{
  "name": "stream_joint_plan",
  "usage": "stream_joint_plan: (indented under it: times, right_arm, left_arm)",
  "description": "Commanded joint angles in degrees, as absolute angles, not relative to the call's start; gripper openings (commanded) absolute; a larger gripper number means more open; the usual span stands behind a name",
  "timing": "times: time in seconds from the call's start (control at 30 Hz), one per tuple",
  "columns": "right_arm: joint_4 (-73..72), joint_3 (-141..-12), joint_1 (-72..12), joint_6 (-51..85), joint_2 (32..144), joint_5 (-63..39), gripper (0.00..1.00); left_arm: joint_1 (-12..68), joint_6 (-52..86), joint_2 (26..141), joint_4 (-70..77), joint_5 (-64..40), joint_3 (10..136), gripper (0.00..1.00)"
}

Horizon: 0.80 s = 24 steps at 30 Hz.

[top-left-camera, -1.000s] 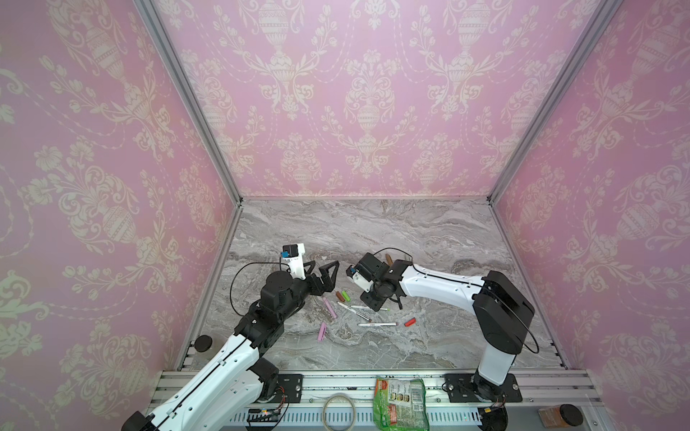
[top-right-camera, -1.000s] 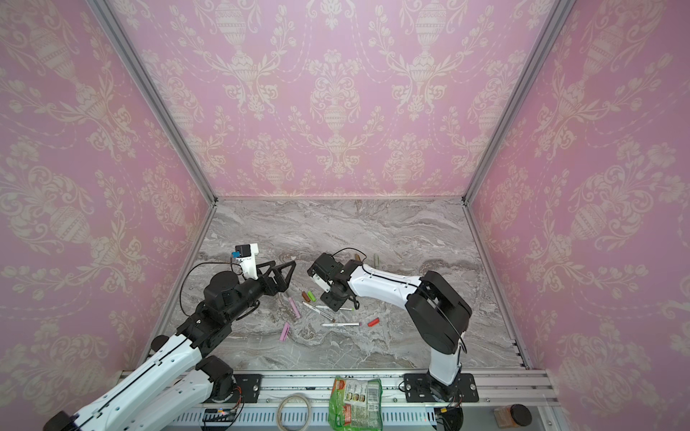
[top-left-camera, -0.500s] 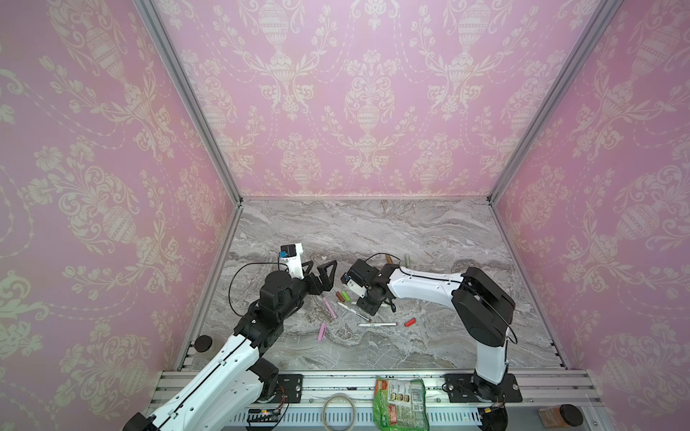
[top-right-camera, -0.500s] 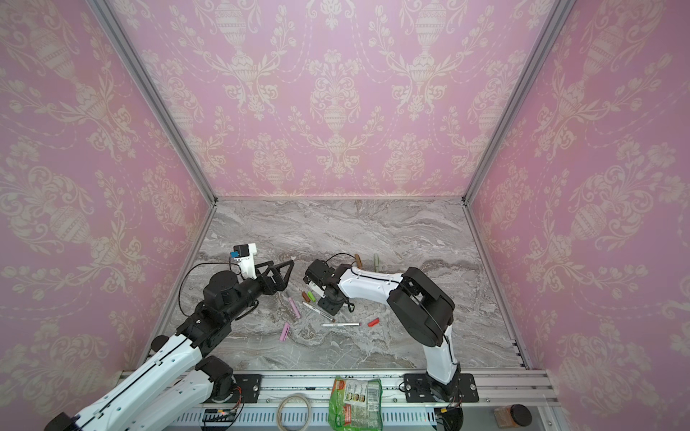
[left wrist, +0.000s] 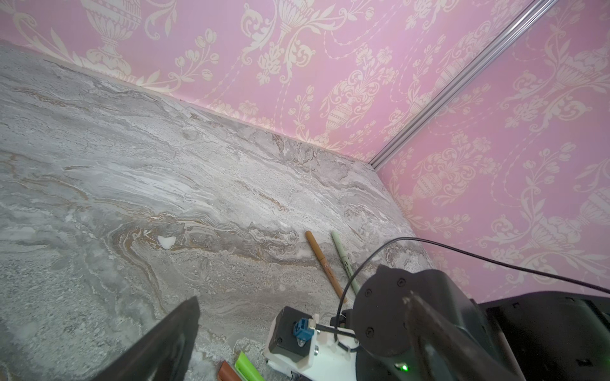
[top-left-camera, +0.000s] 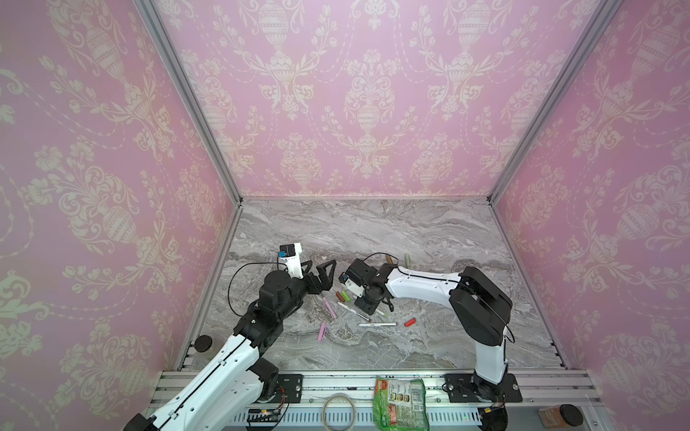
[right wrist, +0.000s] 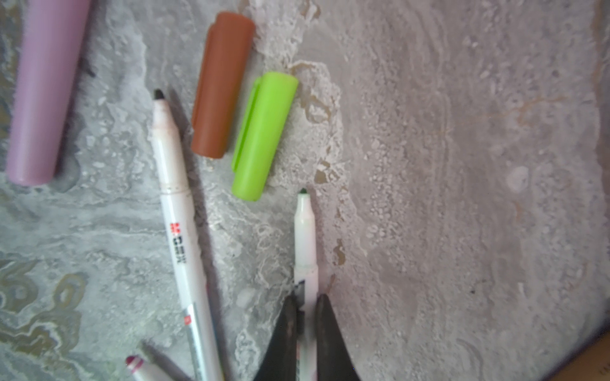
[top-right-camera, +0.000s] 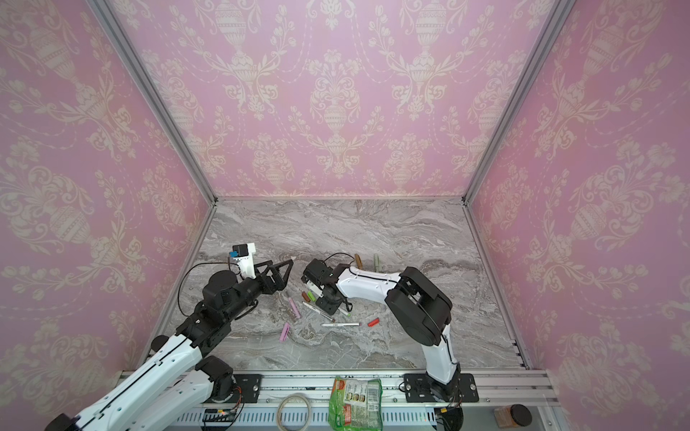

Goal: Insert pens into pen caps
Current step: Pick up a pen at the center of the table, then pass a pen.

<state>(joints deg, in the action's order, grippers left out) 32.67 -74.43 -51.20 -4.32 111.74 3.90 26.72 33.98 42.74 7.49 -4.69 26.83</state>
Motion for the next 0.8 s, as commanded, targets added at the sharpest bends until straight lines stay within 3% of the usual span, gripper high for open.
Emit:
stream_joint_plan:
  times: [0.0,0.17,0.5,0.6,0.77]
  right_arm:
    - [32.6,-73.2,-49.9,-2.7,114.0,5.7,0.01]
    - [28.8,-71.4,-46.2,3.2,107.1,2.4,0.00]
    - [10.6,-61.4,-32.3,26.2,87.4,-19.7,0.00]
    - [4.8,-59.2,-30.7,32.4,84.9,-24.1,0.00]
    - [-2.0,-57.5,-30.5,38.8,82.9,-28.8,0.00]
  left_arm:
    - [26.4,34.0,42.8,6.8,-6.3,26.2,0.99]
    - [26.3,33.3,44.1,12.3,-10.1,25.1,0.99]
    - [26.5,35.7,57.3,22.6,-29.2,29.3,0.99]
    - [27.6,37.1,63.5,26.1,-36.1,31.7,0.94]
    - [31.3,38.4,71.7,29.6,-37.9,34.9,0.89]
